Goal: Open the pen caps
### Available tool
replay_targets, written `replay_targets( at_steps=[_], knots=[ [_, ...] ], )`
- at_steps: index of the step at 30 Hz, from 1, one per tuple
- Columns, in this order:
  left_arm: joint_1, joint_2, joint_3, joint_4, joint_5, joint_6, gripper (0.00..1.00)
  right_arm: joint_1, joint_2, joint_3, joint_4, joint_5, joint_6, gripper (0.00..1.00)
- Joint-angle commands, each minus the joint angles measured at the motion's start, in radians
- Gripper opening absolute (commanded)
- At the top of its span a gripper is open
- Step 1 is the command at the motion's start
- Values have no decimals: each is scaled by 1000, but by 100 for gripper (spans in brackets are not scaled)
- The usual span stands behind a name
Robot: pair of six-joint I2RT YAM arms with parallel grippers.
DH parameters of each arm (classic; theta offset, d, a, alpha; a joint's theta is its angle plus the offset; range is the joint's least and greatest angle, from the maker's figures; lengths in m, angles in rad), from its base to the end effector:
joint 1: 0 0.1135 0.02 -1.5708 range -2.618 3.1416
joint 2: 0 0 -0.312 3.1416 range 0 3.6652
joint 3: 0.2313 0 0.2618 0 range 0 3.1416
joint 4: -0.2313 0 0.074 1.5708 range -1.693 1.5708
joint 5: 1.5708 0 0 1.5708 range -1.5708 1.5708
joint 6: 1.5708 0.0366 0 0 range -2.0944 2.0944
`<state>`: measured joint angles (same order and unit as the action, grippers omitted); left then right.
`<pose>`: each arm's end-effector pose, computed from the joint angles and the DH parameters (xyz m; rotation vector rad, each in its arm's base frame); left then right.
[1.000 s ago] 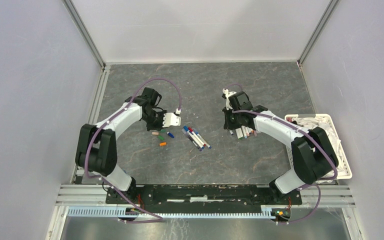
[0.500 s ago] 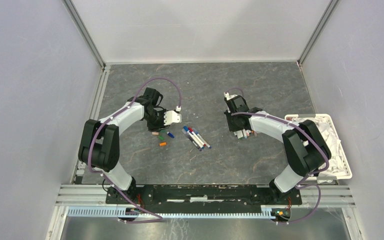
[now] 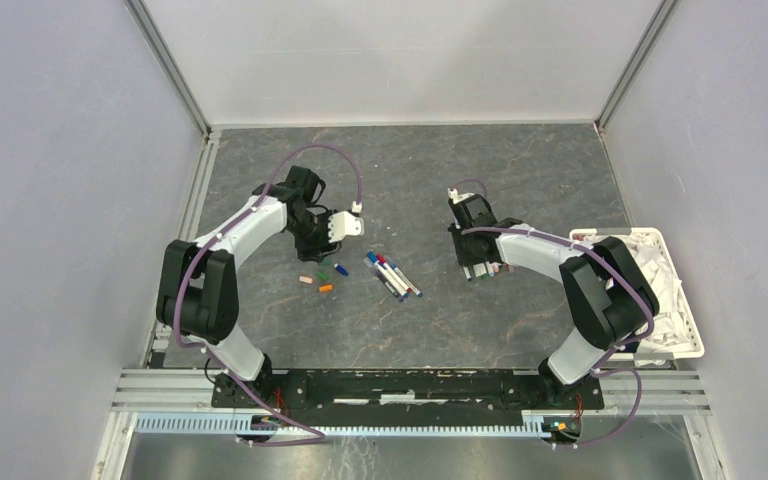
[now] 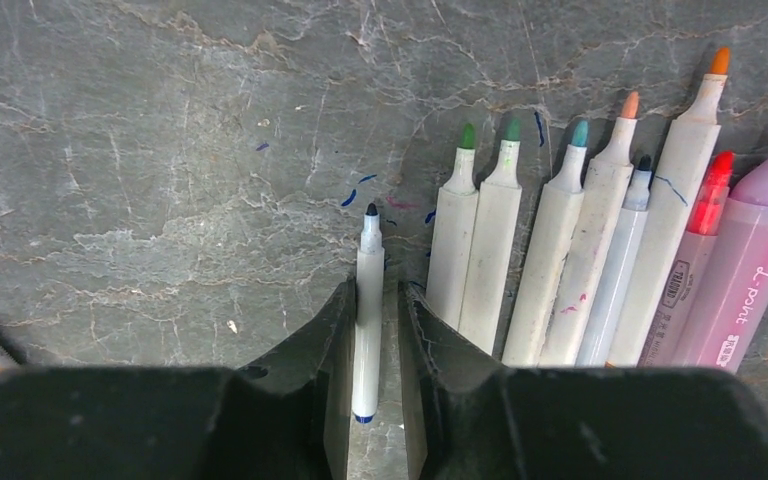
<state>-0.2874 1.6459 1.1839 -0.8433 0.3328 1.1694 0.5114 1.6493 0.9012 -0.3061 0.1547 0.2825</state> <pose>0.3100 -0.1041 0.2600 1.8767 2.0111 -0.2610 0.2875 0.1549 0.1994 -0.2446 2.5950 0.0799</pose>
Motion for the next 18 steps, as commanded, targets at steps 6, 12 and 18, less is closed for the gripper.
replay_targets(
  at_steps=[6,12,18],
  knots=[
    [-2,-96,182,-122,104,-116,77,4,-60,-36,23,82,0,23],
    [-1,-128,251,-151,94,-145,80,36,-120,1,-2,139,-20,23],
    [-1,-184,292,-160,98,-149,100,150,-108,82,7,75,-71,36]
  ],
)
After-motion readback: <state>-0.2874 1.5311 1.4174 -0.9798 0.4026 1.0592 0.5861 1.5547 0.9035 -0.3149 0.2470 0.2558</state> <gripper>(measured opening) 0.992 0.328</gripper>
